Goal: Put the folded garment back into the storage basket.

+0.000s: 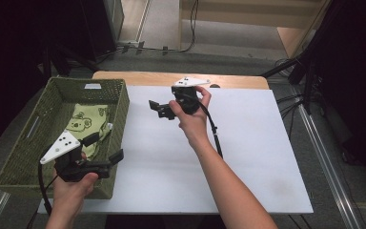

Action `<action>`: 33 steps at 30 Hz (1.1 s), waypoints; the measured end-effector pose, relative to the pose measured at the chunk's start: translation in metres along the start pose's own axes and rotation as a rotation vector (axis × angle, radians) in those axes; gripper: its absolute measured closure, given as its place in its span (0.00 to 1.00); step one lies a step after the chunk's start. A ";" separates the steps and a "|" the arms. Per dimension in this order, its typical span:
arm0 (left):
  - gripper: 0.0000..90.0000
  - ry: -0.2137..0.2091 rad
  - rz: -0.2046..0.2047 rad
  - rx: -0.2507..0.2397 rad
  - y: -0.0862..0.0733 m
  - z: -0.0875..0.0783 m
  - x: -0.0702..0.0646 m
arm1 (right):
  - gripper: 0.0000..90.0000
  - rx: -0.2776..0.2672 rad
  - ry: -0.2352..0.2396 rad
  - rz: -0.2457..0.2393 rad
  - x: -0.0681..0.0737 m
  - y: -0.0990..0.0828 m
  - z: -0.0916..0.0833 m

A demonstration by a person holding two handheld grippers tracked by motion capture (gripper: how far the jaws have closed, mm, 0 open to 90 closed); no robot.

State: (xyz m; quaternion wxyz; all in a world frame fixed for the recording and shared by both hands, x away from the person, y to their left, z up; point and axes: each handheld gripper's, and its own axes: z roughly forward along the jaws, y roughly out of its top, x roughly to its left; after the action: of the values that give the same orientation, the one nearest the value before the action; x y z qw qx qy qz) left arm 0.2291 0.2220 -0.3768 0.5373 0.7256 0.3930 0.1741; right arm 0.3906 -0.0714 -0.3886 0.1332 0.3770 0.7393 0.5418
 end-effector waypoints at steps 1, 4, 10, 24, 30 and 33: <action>0.00 -0.002 0.006 0.001 0.000 0.002 -0.002 | 0.00 -0.003 -0.003 0.003 -0.002 -0.001 -0.004; 0.00 -0.003 0.017 0.007 0.000 0.006 -0.008 | 0.00 -0.009 -0.015 0.001 -0.008 -0.006 -0.016; 0.00 -0.013 0.030 0.012 0.001 0.013 -0.016 | 0.00 -0.010 -0.038 0.002 -0.016 -0.016 -0.034; 0.00 -0.040 0.057 0.019 0.002 0.029 -0.036 | 0.00 -0.022 -0.096 0.034 -0.039 -0.042 -0.080; 0.00 -0.048 0.065 0.025 0.000 0.039 -0.042 | 0.00 -0.031 -0.114 0.041 -0.047 -0.052 -0.098; 0.00 -0.045 0.072 0.024 0.000 0.041 -0.044 | 0.00 -0.031 -0.122 0.040 -0.049 -0.056 -0.104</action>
State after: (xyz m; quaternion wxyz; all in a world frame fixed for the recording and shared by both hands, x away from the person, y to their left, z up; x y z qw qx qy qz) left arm 0.2293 0.1620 -0.3843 0.5307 0.7493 0.3566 0.1724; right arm 0.3377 -0.1856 -0.4100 0.1731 0.4219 0.7137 0.5316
